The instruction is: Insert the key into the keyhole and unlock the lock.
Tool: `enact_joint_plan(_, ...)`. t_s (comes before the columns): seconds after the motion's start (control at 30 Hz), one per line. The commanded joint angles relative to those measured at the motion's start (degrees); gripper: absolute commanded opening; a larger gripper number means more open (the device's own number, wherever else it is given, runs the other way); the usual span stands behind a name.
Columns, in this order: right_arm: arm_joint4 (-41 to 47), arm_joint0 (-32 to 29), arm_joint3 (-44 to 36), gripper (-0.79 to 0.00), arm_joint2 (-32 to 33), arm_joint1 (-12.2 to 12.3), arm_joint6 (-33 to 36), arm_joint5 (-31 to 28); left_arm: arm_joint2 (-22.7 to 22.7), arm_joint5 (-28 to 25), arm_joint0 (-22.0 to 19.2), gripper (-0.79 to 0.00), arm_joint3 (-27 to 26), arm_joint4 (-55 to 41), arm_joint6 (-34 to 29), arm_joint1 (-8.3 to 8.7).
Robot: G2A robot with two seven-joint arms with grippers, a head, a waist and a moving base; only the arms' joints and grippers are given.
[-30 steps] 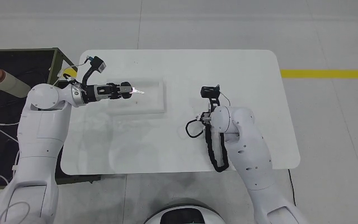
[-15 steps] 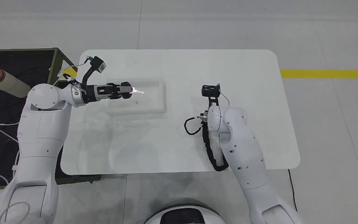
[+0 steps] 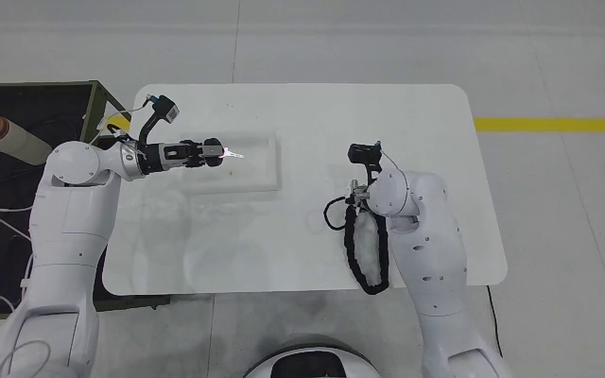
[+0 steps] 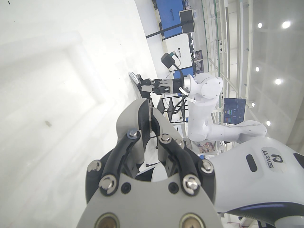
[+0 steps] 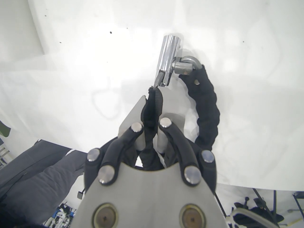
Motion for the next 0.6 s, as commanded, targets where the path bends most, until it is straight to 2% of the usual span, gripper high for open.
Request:
enact_joint_plan(0.0,-0.73,0.44,1.44,-0.785,-0.54,-0.17,-0.33,0.14,0.00,0.00,0.00,-0.785,0.00,0.00,0.00,0.00)
enact_joint_plan(0.1,-1.57,0.62,2.19,-0.776,-0.88,-0.40,-0.77,0.41,0.00,0.00,0.00,-0.785,0.00,0.00,0.00,0.00)
enact_joint_plan(0.13,-2.00,0.60,2.18,-0.714,-0.90,-0.45,-0.90,0.46,0.00,0.00,0.00,-0.785,0.00,0.00,0.00,0.00)
enact_joint_plan(0.17,-2.25,0.46,2.09,-0.616,-0.95,-0.52,-0.99,0.53,0.00,0.00,0.00,-0.785,0.00,0.00,0.00,0.00)
enact_joint_plan(0.2,-2.53,0.30,1.86,-0.591,-1.05,-0.58,-1.11,0.42,0.00,0.00,0.00,-0.785,0.00,0.00,0.00,0.00)
enact_joint_plan(0.37,-5.04,-1.02,0.61,-0.573,-1.95,-0.90,-2.15,0.12,0.00,0.00,0.00,-0.785,0.00,0.00,0.00,0.00)
enact_joint_plan(0.47,-6.53,-1.60,0.43,-0.523,-2.49,-1.15,-2.60,0.18,0.00,0.00,0.00,-0.785,0.00,0.00,0.00,0.00)
enact_joint_plan(0.57,-7.81,-1.83,0.67,-0.529,-3.03,-1.45,-2.90,0.03,0.00,0.00,0.00,-0.785,0.00,0.00,0.00,0.00)
